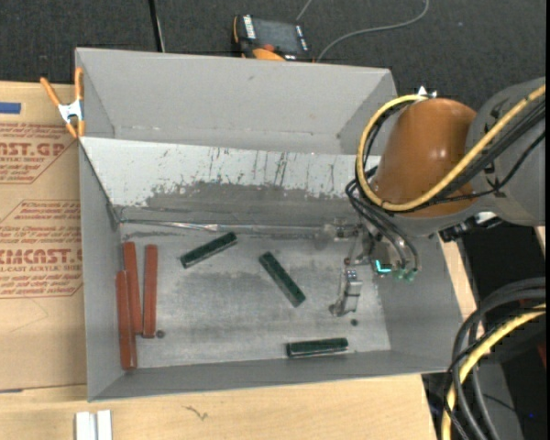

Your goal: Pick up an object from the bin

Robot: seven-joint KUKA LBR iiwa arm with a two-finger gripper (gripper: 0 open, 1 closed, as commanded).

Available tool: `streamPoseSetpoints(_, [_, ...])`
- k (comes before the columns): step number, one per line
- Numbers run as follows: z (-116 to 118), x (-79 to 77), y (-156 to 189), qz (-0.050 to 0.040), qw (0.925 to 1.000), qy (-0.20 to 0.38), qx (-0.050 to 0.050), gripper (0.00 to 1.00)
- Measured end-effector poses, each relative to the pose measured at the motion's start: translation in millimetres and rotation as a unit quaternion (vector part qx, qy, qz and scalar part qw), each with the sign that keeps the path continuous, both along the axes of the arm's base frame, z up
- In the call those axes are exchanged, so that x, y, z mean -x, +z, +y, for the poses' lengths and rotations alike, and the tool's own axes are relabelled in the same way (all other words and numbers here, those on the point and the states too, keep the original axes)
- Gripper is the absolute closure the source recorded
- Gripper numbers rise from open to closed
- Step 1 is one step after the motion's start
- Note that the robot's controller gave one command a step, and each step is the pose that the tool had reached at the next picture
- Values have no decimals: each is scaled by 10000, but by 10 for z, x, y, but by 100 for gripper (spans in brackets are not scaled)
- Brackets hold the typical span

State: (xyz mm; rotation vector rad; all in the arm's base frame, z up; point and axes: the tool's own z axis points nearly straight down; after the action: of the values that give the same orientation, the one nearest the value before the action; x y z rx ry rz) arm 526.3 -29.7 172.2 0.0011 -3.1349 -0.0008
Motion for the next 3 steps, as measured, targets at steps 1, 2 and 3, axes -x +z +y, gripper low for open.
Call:
streamPoseSetpoints(1, [414, -313, -1070, -12, 9998, -199, -9, 0])
streamPoseSetpoints(2, [427, -365, -706, -57, 9998, -174, -3, 0])
streamPoseSetpoints(3, [295, -374, -725, -41, 9883, -1525, 6, 0])
